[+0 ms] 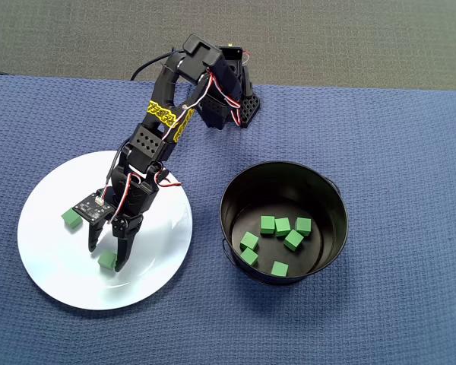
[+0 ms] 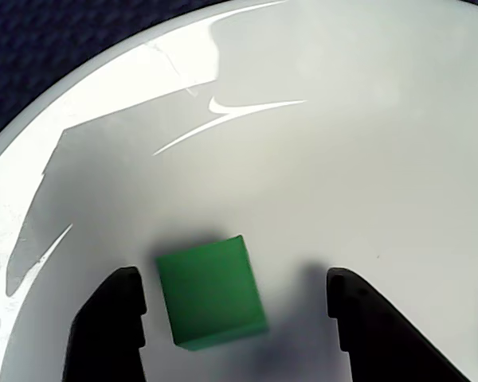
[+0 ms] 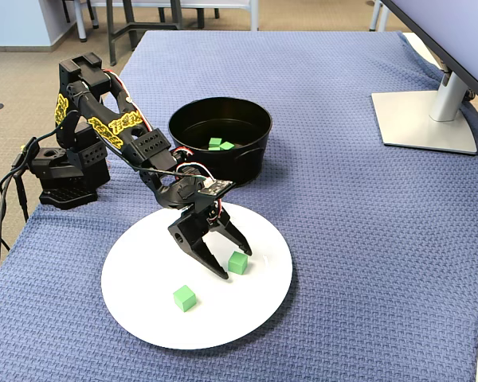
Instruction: Pick up the green cubes from the white plate and place them in the black recipient
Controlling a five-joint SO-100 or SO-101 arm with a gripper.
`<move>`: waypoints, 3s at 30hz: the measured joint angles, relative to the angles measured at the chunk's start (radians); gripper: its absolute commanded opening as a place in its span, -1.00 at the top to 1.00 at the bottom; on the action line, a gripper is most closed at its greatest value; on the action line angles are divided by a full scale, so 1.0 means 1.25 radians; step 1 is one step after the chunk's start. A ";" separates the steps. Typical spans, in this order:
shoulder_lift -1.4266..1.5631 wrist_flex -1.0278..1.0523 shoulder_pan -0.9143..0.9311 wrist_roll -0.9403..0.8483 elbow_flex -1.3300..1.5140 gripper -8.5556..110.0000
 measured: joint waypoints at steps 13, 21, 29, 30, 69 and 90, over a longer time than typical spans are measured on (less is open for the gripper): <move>0.000 0.000 -0.004 0.000 0.000 0.85; 0.000 -0.010 -0.004 0.004 0.000 0.86; 0.134 0.237 -0.002 0.075 0.000 0.86; 0.169 0.277 -0.002 0.085 0.000 0.86; 0.666 0.691 -0.776 1.014 0.082 0.17; 0.382 0.804 0.058 0.728 -0.252 0.42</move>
